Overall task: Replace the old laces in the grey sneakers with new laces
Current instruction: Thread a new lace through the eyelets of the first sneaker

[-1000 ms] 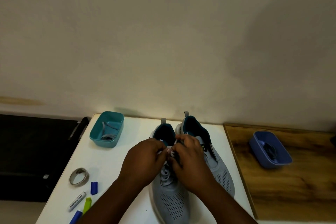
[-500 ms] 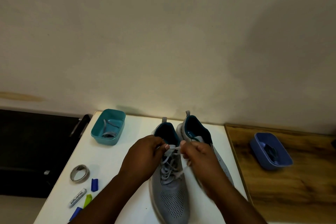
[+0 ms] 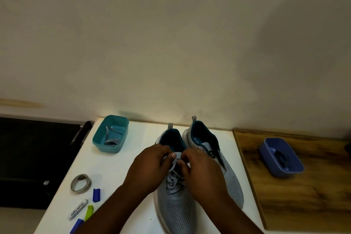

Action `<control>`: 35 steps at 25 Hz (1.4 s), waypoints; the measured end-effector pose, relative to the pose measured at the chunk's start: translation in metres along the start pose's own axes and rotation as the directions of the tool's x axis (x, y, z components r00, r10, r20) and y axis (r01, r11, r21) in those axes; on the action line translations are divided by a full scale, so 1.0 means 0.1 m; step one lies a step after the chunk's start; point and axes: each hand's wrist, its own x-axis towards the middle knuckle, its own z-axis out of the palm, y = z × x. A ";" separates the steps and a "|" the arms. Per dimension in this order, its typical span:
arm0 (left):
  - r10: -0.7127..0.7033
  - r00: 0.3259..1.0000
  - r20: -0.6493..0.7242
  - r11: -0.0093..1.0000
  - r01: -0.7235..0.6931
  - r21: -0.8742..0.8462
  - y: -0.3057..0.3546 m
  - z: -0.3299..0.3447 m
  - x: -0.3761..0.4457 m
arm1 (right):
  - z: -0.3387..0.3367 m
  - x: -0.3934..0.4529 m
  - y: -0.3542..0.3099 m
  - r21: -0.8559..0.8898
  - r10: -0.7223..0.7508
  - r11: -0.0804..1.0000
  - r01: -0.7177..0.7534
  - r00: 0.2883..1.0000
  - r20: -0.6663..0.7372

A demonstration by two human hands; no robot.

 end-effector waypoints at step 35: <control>0.355 0.925 0.136 0.919 -0.372 0.129 -0.59 -0.28 0.28 | -0.07 0.22 0.60 0.127 -0.111 0.988 0.093 0.983 0.144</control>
